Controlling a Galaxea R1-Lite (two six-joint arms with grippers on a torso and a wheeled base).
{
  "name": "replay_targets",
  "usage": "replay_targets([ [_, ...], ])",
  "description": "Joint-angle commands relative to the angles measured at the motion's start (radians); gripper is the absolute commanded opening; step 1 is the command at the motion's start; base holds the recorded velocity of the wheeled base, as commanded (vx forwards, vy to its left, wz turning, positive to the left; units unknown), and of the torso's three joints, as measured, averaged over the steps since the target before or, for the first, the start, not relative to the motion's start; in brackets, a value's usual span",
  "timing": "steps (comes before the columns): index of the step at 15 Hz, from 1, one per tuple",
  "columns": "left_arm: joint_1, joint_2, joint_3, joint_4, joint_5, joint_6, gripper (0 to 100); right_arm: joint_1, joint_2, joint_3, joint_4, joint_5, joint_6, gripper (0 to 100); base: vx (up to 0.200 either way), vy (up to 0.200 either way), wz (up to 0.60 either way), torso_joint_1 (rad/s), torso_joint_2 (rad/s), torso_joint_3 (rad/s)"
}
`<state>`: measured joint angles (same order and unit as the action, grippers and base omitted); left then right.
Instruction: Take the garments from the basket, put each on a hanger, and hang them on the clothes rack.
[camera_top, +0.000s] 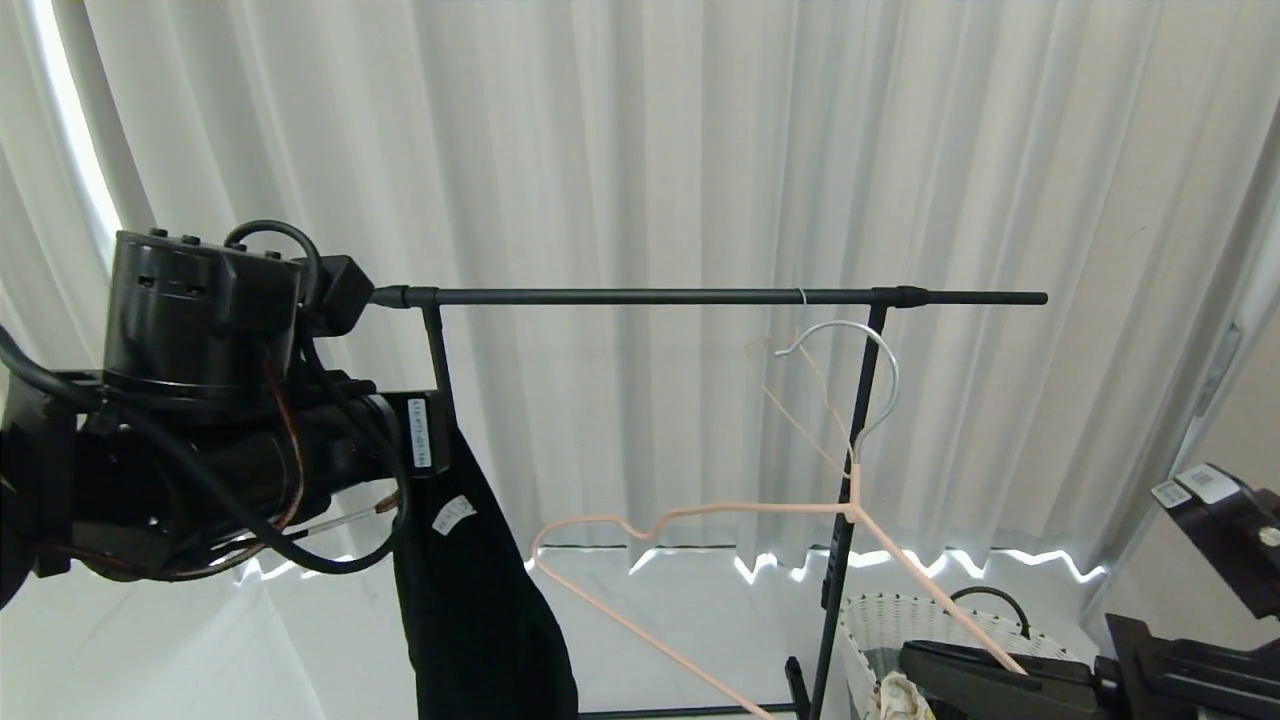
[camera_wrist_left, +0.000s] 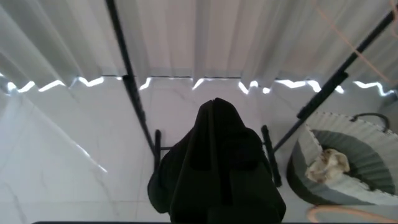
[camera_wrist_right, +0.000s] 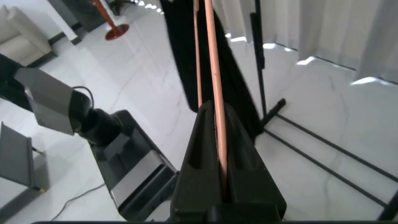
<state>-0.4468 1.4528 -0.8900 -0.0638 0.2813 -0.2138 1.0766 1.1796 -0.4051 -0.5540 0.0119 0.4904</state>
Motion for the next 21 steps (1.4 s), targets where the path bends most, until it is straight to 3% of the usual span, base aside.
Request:
replay_targets([
  [1, -0.043, 0.04, -0.007, -0.001, 0.006, -0.015, 0, 0.006, 0.097, -0.004, -0.07, 0.005, 0.002, 0, 0.0, 0.0, 0.0, 0.0, 0.0, 0.0],
  [7, -0.05, 0.092, -0.066, -0.001, 0.062, -0.098, 0, 0.008, 0.222, -0.078, -0.153, 0.006, 0.025, 0, 0.0, 0.0, 0.0, 0.0, 0.0, 0.0],
  [12, -0.05, 0.093, -0.064, -0.002, 0.065, -0.099, 0, 0.005, 0.264, -0.132, -0.165, 0.006, 0.028, 0, 0.0, 0.0, 0.0, 0.0, 0.0, 0.0],
  [16, -0.032, 0.123, -0.076, -0.002, 0.15, -0.101, 0, 0.019, 0.244, -0.135, -0.178, 0.016, 0.028, 0, 0.0, 0.0, 0.0, 0.0, 0.0, 0.0],
  [21, -0.041, 0.116, -0.081, -0.002, 0.153, -0.101, 0, 0.017, 0.258, -0.166, -0.178, 0.013, 0.027, 0, 0.0, 0.0, 0.0, 0.0, 0.0, 0.0],
])
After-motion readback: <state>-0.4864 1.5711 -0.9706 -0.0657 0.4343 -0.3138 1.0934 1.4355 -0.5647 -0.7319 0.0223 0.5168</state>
